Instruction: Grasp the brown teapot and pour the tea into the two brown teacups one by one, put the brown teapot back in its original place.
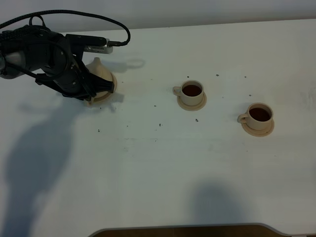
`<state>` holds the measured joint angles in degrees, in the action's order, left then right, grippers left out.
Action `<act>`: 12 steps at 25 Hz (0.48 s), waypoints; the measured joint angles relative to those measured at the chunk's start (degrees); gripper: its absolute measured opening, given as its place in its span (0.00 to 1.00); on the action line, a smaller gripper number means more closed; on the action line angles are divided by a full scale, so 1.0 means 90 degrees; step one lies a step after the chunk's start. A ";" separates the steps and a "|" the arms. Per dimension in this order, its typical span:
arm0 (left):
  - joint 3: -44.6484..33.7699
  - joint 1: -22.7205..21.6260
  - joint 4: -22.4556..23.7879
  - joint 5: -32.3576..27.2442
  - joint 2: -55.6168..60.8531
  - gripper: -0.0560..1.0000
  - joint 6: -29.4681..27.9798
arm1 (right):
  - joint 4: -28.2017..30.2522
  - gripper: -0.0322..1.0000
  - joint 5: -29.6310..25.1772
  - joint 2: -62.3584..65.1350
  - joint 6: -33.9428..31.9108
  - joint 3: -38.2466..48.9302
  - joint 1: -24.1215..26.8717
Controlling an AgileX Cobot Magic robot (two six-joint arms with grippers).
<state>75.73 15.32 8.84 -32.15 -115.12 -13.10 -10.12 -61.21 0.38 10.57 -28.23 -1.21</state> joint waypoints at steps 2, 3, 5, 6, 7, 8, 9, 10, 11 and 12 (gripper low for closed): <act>0.0000 0.0000 0.0000 0.0000 0.0000 0.15 0.0000 | 0.0000 0.24 0.0000 0.0000 0.0000 0.0000 0.0000; 0.0000 0.0000 0.0000 0.0000 0.0000 0.15 0.0000 | 0.0000 0.24 0.0000 0.0000 0.0000 0.0000 0.0000; 0.0000 0.0000 0.0000 0.0000 0.0000 0.15 0.0000 | 0.0000 0.24 0.0000 0.0000 0.0000 0.0000 0.0000; 0.0000 0.0000 0.0000 0.0000 0.0000 0.15 0.0000 | 0.0000 0.24 0.0000 0.0000 0.0000 0.0000 0.0000; 0.0000 0.0000 0.0000 0.0000 0.0000 0.16 0.0000 | 0.0000 0.24 0.0000 0.0000 0.0000 0.0000 0.0000; 0.0000 0.0000 0.0000 0.0000 0.0000 0.17 0.0000 | 0.0000 0.24 0.0000 0.0000 0.0000 0.0000 0.0000; 0.0000 0.0000 0.0000 0.0000 0.0000 0.18 0.0000 | 0.0000 0.24 0.0000 0.0000 0.0000 0.0000 0.0000; 0.0000 0.0000 0.0000 0.0000 0.0000 0.20 0.0000 | 0.0000 0.24 0.0000 0.0000 0.0000 0.0000 0.0000; 0.0000 0.0000 0.0000 -0.0010 0.0000 0.23 0.0000 | 0.0000 0.24 0.0000 0.0000 0.0000 0.0000 0.0000; 0.0000 0.0000 0.0006 -0.0045 0.0000 0.27 0.0000 | 0.0000 0.24 0.0000 0.0000 0.0000 0.0000 0.0000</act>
<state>75.73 15.32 8.89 -32.56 -115.12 -13.10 -10.12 -61.21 0.38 10.57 -28.23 -1.21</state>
